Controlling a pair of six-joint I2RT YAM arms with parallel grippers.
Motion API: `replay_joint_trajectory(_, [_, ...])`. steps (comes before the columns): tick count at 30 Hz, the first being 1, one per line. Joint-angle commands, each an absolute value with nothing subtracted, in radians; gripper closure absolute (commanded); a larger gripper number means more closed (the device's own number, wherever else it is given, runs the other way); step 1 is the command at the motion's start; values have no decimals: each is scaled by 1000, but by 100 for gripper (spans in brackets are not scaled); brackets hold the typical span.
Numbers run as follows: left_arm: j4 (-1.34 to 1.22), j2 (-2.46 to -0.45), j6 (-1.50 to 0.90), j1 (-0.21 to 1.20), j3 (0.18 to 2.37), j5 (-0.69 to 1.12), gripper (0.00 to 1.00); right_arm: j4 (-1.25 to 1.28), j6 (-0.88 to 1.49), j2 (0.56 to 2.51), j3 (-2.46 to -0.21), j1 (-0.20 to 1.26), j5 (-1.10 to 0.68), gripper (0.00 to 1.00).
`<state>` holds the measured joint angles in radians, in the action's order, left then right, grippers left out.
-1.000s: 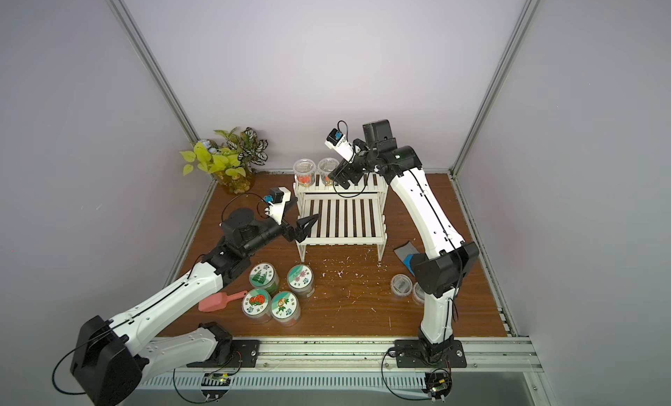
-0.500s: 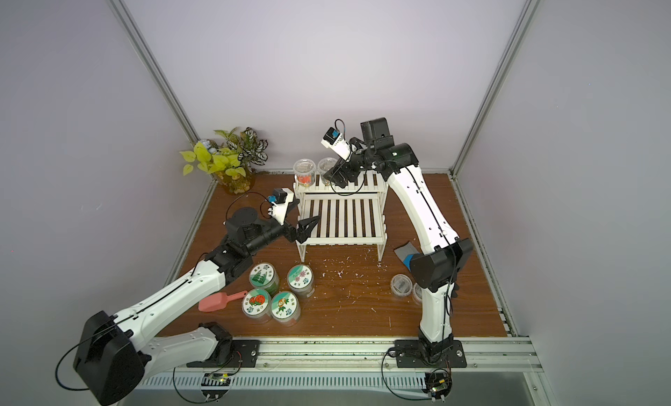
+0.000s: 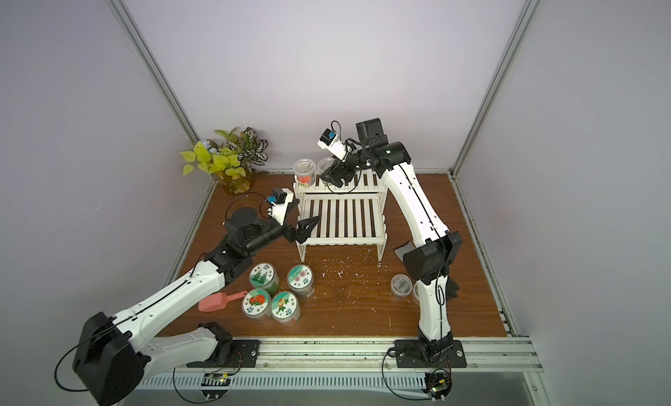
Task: Place the seed container on the shelf
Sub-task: Place the seed jar on the shelf.
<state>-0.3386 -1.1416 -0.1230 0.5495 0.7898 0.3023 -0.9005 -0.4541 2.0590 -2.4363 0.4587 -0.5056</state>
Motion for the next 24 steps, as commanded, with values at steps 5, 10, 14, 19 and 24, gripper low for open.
replay_joint_trajectory(5, [-345, -1120, -126, 541, 805, 298, 0, -906, -396, 1998, -2447, 463, -537, 23])
replay_joint_trajectory(10, [-350, -1121, -131, 541, 798, 289, 0, -804, -311, 1920, -2336, 464, -519, 24])
replay_joint_trajectory(14, [-350, -1119, -145, 541, 797, 269, 0, -631, -186, 1811, -2147, 463, -439, 24])
replay_joint_trajectory(19, [-374, -1117, -173, 541, 793, 246, 0, -365, -68, 1661, -1866, 465, -387, 25])
replay_joint_trajectory(24, [-392, -1121, -187, 541, 792, 249, 0, -302, -58, 1617, -1783, 472, -336, 25])
